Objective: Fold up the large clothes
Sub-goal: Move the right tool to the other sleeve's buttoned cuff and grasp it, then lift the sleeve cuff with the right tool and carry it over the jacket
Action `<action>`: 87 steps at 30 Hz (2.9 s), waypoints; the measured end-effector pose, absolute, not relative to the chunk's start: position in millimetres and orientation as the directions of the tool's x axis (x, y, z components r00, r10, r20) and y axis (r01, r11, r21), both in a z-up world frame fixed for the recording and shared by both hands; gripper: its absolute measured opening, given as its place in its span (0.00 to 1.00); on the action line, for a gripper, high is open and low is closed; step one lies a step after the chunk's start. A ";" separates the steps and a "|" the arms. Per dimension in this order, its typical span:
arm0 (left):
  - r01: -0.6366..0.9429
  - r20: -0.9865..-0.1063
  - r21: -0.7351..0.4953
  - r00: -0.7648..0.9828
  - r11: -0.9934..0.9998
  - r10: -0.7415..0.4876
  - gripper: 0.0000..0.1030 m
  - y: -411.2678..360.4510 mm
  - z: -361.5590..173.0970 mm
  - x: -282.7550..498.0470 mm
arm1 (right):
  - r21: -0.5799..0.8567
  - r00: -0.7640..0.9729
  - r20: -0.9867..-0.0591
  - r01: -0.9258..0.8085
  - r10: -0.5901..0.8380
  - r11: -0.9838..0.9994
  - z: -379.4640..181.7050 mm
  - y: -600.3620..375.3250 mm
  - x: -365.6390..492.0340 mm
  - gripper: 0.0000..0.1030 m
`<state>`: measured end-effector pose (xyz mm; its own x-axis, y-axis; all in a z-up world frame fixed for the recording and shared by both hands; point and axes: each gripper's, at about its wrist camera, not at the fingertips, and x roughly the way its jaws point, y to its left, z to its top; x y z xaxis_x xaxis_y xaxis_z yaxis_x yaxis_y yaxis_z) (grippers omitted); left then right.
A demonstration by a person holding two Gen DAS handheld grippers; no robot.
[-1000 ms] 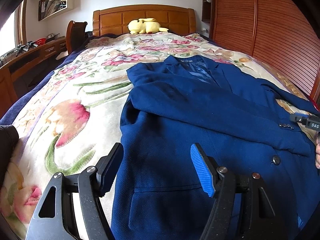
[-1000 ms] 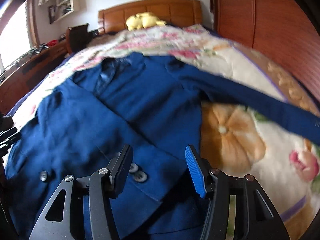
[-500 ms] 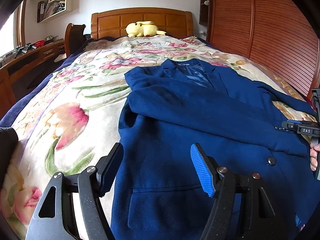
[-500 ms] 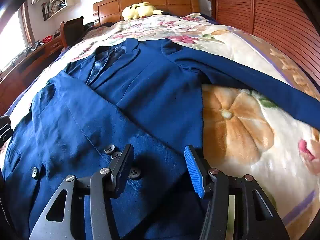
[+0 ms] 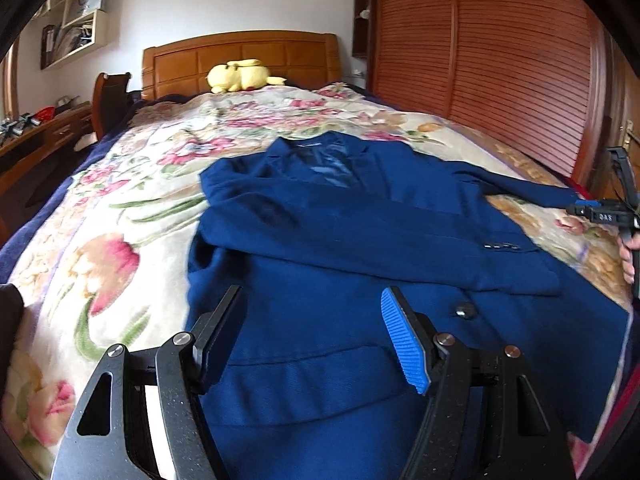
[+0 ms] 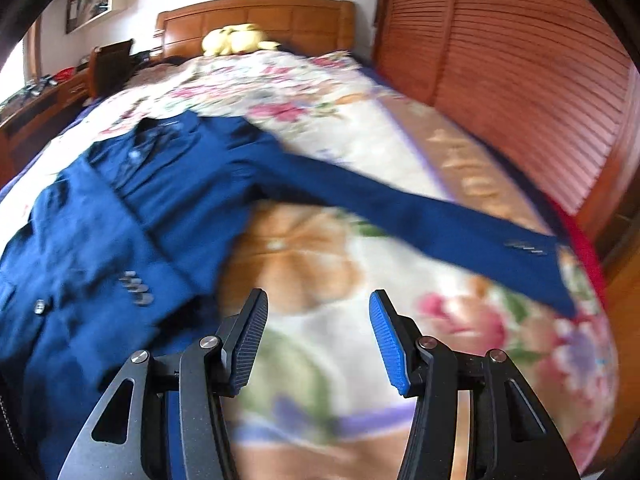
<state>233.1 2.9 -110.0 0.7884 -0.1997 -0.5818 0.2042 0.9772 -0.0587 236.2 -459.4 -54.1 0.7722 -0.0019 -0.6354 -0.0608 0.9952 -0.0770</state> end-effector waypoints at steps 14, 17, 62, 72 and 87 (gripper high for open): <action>0.287 -0.626 -0.064 0.734 0.956 -0.262 0.68 -36.8 -129.5 232.3 | -0.153 0.687 -0.665 0.259 -0.294 0.954 -48.0 -599.3 258.0 0.65; 0.287 -0.634 -0.059 0.729 0.956 -0.258 0.68 -38.1 -132.7 233.2 | -0.152 0.662 -0.678 0.301 -0.320 0.942 -47.2 -618.0 268.4 0.65; 0.281 -0.652 -0.078 0.712 0.957 -0.262 0.68 -35.4 -137.5 235.0 | -0.189 0.733 -0.623 0.196 -0.272 0.962 -6.3 -552.0 291.0 0.08; 0.269 -0.602 -0.114 0.747 0.957 -0.281 0.68 -15.9 -116.6 221.8 | -0.252 0.874 -0.447 0.079 -0.188 0.965 96.6 -431.8 252.3 0.08; 0.240 -0.567 -0.081 0.787 0.967 -0.243 0.68 19.9 -102.3 188.2 | -0.317 0.909 -0.405 -0.034 -0.102 0.948 121.6 -322.9 197.0 0.08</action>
